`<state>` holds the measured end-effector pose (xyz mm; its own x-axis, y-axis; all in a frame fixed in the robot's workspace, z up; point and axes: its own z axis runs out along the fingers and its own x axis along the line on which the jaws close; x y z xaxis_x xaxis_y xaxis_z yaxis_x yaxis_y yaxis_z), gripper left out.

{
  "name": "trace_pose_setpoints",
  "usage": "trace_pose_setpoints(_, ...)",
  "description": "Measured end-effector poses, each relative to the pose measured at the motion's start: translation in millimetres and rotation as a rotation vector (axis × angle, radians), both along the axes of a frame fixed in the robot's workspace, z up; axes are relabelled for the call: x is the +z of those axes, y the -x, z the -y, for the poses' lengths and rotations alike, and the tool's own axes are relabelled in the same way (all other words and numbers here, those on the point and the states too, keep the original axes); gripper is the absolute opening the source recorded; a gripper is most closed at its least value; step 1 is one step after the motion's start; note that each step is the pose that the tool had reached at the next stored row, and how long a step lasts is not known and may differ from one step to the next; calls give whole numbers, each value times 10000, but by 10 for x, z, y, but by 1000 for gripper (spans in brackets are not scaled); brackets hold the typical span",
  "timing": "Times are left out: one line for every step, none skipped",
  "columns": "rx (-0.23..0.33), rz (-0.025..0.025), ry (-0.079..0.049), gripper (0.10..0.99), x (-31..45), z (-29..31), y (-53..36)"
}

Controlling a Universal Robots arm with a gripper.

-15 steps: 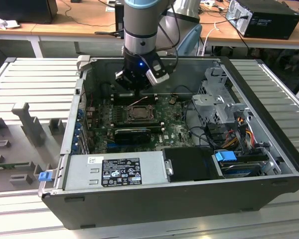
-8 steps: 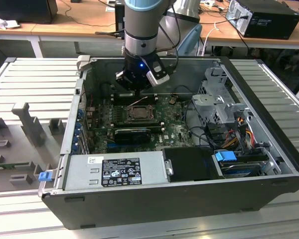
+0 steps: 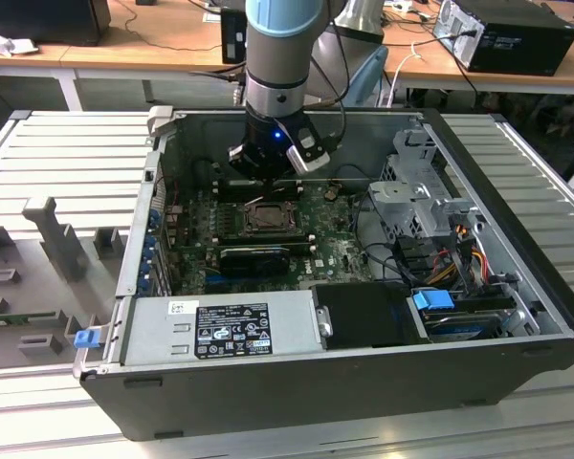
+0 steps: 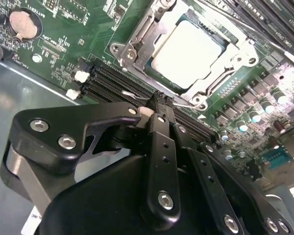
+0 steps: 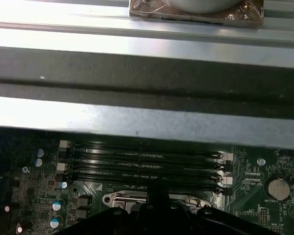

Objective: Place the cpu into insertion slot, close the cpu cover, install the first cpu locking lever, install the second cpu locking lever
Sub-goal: 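Install the first cpu locking lever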

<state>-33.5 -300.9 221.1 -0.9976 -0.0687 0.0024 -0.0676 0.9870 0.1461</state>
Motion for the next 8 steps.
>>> trace_pose_setpoints(1,0,-1,106,0,-8,-1)
trace_pose_setpoints(1,0,-1,106,0,-16,-3)
trace_pose_setpoints(3,0,-1,106,0,-33,-7)
trace_pose_setpoints(5,1,-1,106,0,-44,-13)
trace_pose_setpoints(6,0,-1,106,0,-47,-25)
trace_pose_setpoints(4,0,0,106,-1,-48,-39)
trace_pose_setpoints(4,0,1,106,-1,-53,-65)
trace_pose_setpoints(4,0,2,106,-4,-59,-107)
